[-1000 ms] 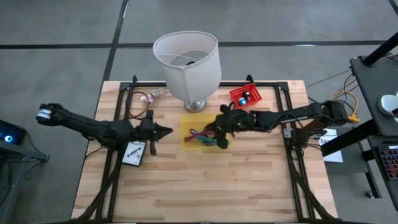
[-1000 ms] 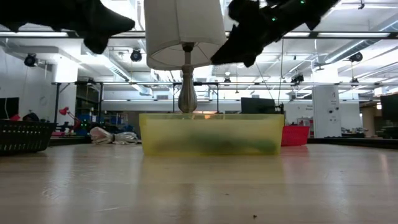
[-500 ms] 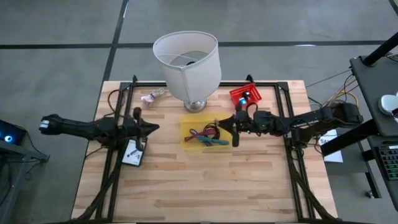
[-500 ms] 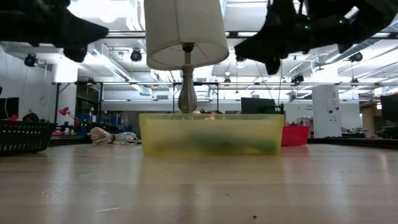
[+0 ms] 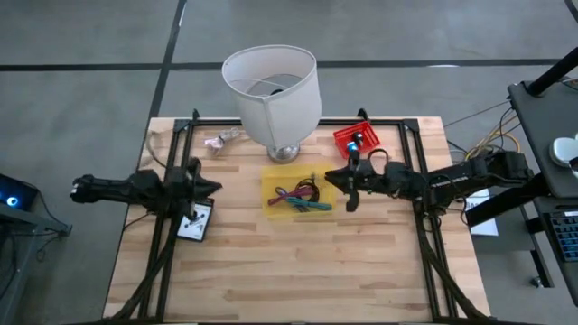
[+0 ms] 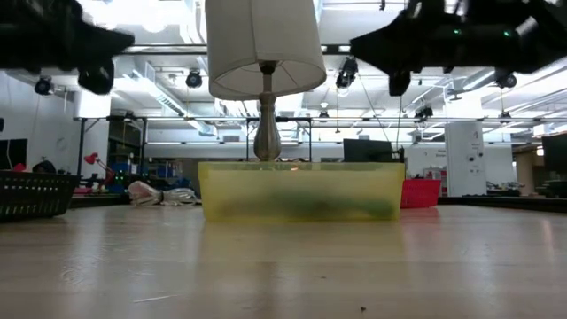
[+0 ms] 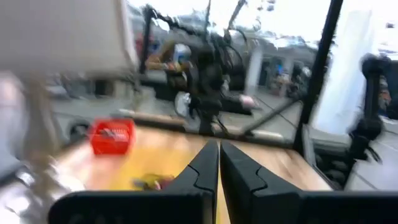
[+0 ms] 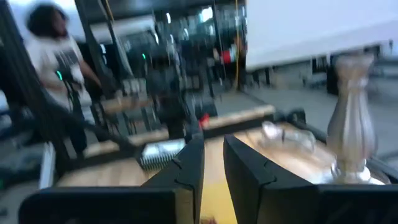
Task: Pick and place items into bin
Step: Return to Home Position
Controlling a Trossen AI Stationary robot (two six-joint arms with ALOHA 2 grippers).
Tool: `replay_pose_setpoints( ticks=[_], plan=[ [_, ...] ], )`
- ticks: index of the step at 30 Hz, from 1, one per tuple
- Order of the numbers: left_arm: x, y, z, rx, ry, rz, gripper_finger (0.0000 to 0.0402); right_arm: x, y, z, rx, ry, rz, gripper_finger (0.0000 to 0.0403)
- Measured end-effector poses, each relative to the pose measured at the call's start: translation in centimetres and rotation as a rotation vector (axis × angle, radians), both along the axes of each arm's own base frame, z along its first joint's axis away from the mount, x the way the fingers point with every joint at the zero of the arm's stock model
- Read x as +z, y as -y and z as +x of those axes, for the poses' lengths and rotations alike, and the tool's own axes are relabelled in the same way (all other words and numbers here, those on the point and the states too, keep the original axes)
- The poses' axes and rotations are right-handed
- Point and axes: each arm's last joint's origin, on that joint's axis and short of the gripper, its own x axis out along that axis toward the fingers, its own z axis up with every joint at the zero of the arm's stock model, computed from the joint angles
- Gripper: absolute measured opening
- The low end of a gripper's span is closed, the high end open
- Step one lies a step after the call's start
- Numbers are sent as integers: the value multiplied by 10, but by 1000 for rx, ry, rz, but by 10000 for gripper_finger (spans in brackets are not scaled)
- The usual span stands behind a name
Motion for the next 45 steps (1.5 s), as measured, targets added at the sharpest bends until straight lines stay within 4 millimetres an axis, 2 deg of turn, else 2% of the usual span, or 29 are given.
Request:
replay_pose_setpoints(
  ticks=[4, 7, 9, 14, 19, 24, 28, 34, 45],
  plan=[
    [-10, 1, 2, -21, 30, -22, 0, -14, -1, -20, 2, 113, 12, 48],
    [-10, 0, 1, -15, 83, -30, 0, -31, -2, -35, 5, 94, 44, 39],
    [-15, 0, 2, -7, 60, -29, 0, -40, -2, -44, 10, 76, 89, 31],
    [-15, 0, 3, -6, 58, -39, 0, -53, -9, -67, 91, 63, 152, 11],
    [-17, 0, 3, -9, 36, -77, 0, -44, -22, -74, 161, 75, 89, 9],
    [-20, 1, 4, -7, 8, -72, 0, -46, -28, -85, 111, -4, 96, 8],
    [-23, 1, 4, -6, -22, -68, 0, -44, -29, -97, 75, -25, 75, 8],
    [-25, 1, 4, -3, -41, -34, 0, -32, -26, -113, 45, 61, -5, 8],
    [-27, 0, 4, 0, -62, -11, 0, -45, -23, -129, 37, -32, 69, 8]
  ],
)
